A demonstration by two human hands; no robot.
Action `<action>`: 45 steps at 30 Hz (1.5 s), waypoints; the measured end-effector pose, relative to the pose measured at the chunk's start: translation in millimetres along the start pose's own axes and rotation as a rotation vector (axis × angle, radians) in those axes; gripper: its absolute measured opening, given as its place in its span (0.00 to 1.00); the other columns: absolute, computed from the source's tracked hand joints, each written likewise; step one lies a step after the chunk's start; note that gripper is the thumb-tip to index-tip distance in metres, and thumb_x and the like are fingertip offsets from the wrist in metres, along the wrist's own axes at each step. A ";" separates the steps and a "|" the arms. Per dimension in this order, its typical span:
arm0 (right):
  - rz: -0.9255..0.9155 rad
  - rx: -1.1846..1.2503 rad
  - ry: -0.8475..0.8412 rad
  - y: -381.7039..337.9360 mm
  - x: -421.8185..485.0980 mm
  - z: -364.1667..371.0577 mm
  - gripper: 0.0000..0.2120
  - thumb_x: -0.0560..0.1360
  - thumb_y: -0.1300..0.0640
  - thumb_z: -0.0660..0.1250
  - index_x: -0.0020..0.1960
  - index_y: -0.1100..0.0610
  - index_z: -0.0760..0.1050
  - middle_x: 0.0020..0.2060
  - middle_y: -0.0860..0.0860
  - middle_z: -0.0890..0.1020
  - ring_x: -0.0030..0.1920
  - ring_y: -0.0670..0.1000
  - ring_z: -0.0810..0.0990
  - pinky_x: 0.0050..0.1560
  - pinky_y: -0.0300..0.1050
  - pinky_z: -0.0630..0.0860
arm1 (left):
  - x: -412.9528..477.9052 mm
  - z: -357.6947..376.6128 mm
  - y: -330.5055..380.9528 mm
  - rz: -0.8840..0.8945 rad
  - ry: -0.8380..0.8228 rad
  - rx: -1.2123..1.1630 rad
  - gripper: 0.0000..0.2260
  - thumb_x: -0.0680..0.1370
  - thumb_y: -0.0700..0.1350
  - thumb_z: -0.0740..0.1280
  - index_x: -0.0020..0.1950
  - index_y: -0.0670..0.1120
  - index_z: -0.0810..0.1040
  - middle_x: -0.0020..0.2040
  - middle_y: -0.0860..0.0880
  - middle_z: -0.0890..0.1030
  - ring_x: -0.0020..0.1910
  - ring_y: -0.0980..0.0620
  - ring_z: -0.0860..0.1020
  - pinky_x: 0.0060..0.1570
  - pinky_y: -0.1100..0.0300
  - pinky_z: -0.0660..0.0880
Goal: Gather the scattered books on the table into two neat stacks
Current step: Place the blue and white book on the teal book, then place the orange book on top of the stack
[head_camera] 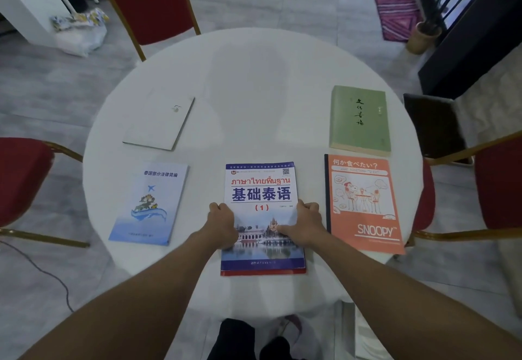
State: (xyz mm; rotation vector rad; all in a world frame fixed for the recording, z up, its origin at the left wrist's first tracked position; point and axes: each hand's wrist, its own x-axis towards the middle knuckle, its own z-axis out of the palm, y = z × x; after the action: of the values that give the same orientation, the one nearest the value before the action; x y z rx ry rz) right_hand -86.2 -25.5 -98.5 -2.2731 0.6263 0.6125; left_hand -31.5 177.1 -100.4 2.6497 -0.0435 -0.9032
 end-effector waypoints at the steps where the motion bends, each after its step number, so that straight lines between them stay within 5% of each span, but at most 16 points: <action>1: -0.002 0.026 0.004 0.8 -0.2 -0.3 0.34 0.71 0.49 0.77 0.69 0.55 0.65 0.64 0.55 0.64 0.65 0.55 0.69 0.66 0.46 0.71 | -0.6 -1.1 2.2 0.016 0.022 0.014 0.28 0.76 0.41 0.71 0.70 0.41 0.60 0.68 0.42 0.63 0.62 0.49 0.68 0.62 0.55 0.74; 4: 0.001 0.049 0.063 7.5 -1.2 -2.7 0.28 0.72 0.50 0.75 0.67 0.55 0.67 0.64 0.54 0.67 0.62 0.53 0.70 0.59 0.45 0.73 | -2.1 -5.0 12.1 0.134 0.139 0.065 0.37 0.73 0.45 0.75 0.74 0.43 0.56 0.68 0.44 0.62 0.65 0.47 0.65 0.64 0.52 0.73; 7: 0.028 0.063 0.172 22.3 -3.6 -16.0 0.30 0.75 0.48 0.71 0.72 0.57 0.65 0.69 0.56 0.67 0.64 0.54 0.70 0.62 0.48 0.71 | 0.5 -8.8 38.0 0.268 0.204 0.072 0.32 0.73 0.44 0.73 0.72 0.44 0.60 0.68 0.44 0.65 0.65 0.46 0.66 0.63 0.53 0.73; 16: 0.212 0.060 0.438 96.2 -7.3 -83.7 0.32 0.74 0.50 0.69 0.75 0.55 0.65 0.75 0.53 0.63 0.73 0.58 0.63 0.71 0.55 0.66 | 5.9 31.3 151.7 0.409 -0.074 0.047 0.30 0.79 0.48 0.67 0.77 0.40 0.59 0.75 0.40 0.63 0.74 0.41 0.64 0.70 0.50 0.66; 24: 0.374 0.009 0.374 144.3 -4.4 -95.0 0.38 0.72 0.50 0.73 0.75 0.56 0.58 0.71 0.57 0.65 0.72 0.60 0.64 0.69 0.60 0.67 | 8.4 68.6 208.9 0.409 -0.197 0.077 0.30 0.75 0.46 0.68 0.74 0.43 0.61 0.68 0.42 0.66 0.68 0.43 0.66 0.66 0.50 0.70; 30: 0.440 0.105 0.325 148.5 -0.5 -104.8 0.42 0.66 0.53 0.80 0.71 0.56 0.59 0.67 0.58 0.64 0.68 0.60 0.65 0.67 0.59 0.70 | 13.0 67.1 224.4 0.118 -0.253 -0.236 0.28 0.72 0.41 0.73 0.68 0.41 0.66 0.66 0.41 0.72 0.67 0.41 0.73 0.61 0.47 0.78; 34: 0.442 0.218 0.319 147.6 -8.1 -106.1 0.46 0.60 0.58 0.83 0.69 0.59 0.62 0.64 0.58 0.66 0.66 0.59 0.68 0.65 0.57 0.73 | 12.2 61.6 216.8 0.097 -0.278 -0.341 0.21 0.75 0.38 0.69 0.68 0.42 0.71 0.66 0.41 0.75 0.64 0.41 0.76 0.59 0.49 0.79; 39: 0.343 0.351 0.325 130.4 -12.2 -100.2 0.43 0.57 0.65 0.82 0.65 0.60 0.63 0.59 0.56 0.66 0.57 0.56 0.72 0.51 0.52 0.82 | 4.0 45.9 205.3 0.162 -0.207 -0.421 0.17 0.78 0.32 0.64 0.66 0.41 0.66 0.65 0.41 0.75 0.64 0.41 0.76 0.53 0.50 0.82; 42: 0.229 0.451 0.286 111.8 -9.8 -96.3 0.41 0.57 0.67 0.80 0.62 0.58 0.61 0.57 0.55 0.73 0.54 0.53 0.77 0.45 0.49 0.84 | 1.4 31.6 188.5 0.182 -0.149 -0.483 0.19 0.78 0.28 0.61 0.66 0.40 0.65 0.66 0.41 0.75 0.66 0.41 0.76 0.43 0.59 0.80; 45: 0.101 0.508 0.143 82.8 -8.9 -90.9 0.46 0.60 0.67 0.80 0.67 0.51 0.55 0.56 0.50 0.76 0.50 0.48 0.78 0.36 0.37 0.78 | -0.1 14.4 159.4 0.221 -0.061 -0.494 0.21 0.76 0.27 0.60 0.68 0.40 0.67 0.66 0.42 0.76 0.66 0.41 0.76 0.50 0.55 0.82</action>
State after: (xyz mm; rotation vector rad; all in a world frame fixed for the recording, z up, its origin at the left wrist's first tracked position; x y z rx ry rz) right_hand -119.1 -142.0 -74.9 -1.8239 0.8618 0.2927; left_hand -27.5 22.6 -58.8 2.1141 -0.1104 -0.7991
